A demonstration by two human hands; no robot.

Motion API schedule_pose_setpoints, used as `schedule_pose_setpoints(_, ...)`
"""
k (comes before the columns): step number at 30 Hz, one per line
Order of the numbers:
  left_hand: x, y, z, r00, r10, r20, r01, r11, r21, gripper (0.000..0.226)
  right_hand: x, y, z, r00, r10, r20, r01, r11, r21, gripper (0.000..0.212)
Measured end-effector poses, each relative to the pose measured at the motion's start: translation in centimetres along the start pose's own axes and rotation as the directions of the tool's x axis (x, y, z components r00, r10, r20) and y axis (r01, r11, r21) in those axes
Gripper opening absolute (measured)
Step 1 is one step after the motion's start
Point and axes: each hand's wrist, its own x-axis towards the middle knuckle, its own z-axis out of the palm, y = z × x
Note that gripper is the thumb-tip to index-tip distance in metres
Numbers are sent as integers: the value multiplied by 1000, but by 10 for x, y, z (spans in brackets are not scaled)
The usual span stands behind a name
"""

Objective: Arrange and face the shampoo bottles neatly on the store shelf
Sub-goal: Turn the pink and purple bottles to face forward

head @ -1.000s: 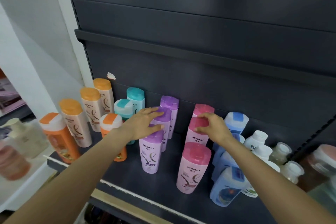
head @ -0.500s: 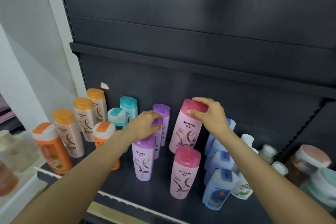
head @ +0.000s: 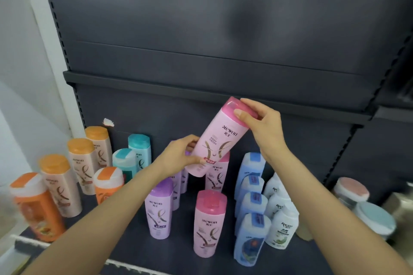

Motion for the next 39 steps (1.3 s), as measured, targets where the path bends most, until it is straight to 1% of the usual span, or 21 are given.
schedule_pose_setpoints(3, 0, -1, 2, 995, 8, -102, -3, 999, 47, 46, 1, -4, -3, 999, -6, 41, 10, 995, -99, 40)
schedule_pose_setpoints(5, 0, -2, 2, 981, 12, -195, 12, 993, 119, 47, 1, -6, -4, 998, 13, 54, -4, 986, -164, 42)
schedule_pose_setpoints(8, -5, 9, 0, 944, 76, -321, 54, 924, 378, 48, 0, -6, -6, 998, 62, -17, -64, 979, -195, 44)
schedule_pose_setpoints(9, -7, 14, -1, 934, 116, -339, 52, 891, 450, 48, 0, -5, -5, 993, 100, -56, -108, 979, -174, 45)
schedule_pose_setpoints(11, -12, 22, -4, 920, 184, -346, 41, 833, 552, 48, 0, -2, -4, 967, 224, -124, -232, 971, -59, 48)
schedule_pose_setpoints(13, -14, 26, -7, 919, 205, -337, 51, 786, 617, 50, 1, -1, -5, 941, 313, -126, -305, 949, 81, 45)
schedule_pose_setpoints(15, -15, 27, -10, 932, 191, -308, 62, 754, 654, 56, 0, -2, -5, 945, 310, -108, -292, 944, 155, 42)
schedule_pose_setpoints(16, -14, 25, -11, 943, 176, -282, 55, 753, 656, 59, -2, -4, -5, 948, 298, -110, -276, 944, 179, 43)
schedule_pose_setpoints(17, -14, 24, -13, 957, 150, -247, 42, 774, 632, 62, -3, -6, -4, 951, 288, -114, -262, 944, 201, 44)
schedule_pose_setpoints(18, -12, 21, -16, 973, 118, -201, 18, 821, 570, 64, -3, -7, -4, 954, 278, -116, -249, 944, 217, 45)
schedule_pose_setpoints(20, -8, 18, -25, 995, 56, -85, -20, 926, 378, 65, -5, -8, -5, 963, 247, -105, -218, 948, 234, 46)
schedule_pose_setpoints(21, -7, 17, -31, 1000, 24, -19, -17, 954, 300, 64, -5, -8, -7, 969, 229, -92, -203, 951, 233, 46)
schedule_pose_setpoints(23, -4, 17, -40, 995, -31, 99, 9, 976, 215, 66, -7, -6, -10, 981, 185, -50, -170, 961, 217, 46)
schedule_pose_setpoints(26, -4, 17, -43, 978, -68, 195, 25, 976, 216, 72, -10, 0, -14, 993, 121, 13, -122, 973, 197, 44)
schedule_pose_setpoints(28, -6, 15, -40, 975, -60, 215, 9, 973, 230, 70, -11, 2, -17, 993, 104, 51, -112, 972, 209, 44)
schedule_pose_setpoints(30, -9, 16, -36, 985, -28, 173, -20, 962, 271, 67, -11, 5, -20, 989, 114, 93, -133, 962, 238, 48)
schedule_pose_setpoints(32, -13, 17, -31, 998, 18, 62, -39, 938, 345, 67, -11, 6, -22, 982, 141, 129, -173, 943, 283, 50)
schedule_pose_setpoints(33, -14, 18, -30, 999, 43, -7, -37, 918, 394, 68, -11, 5, -23, 979, 141, 149, -179, 939, 292, 46)
schedule_pose_setpoints(35, -18, 21, -28, 986, 93, -140, -8, 860, 510, 69, -10, 6, -24, 977, 132, 170, -170, 958, 232, 35)
schedule_pose_setpoints(37, -20, 25, -27, 960, 134, -245, 42, 799, 601, 71, -10, 7, -25, 971, 164, 172, -193, 966, 171, 32)
schedule_pose_setpoints(39, -21, 26, -27, 941, 178, -288, 60, 750, 658, 71, -8, 6, -23, 964, 201, 176, -228, 962, 150, 33)
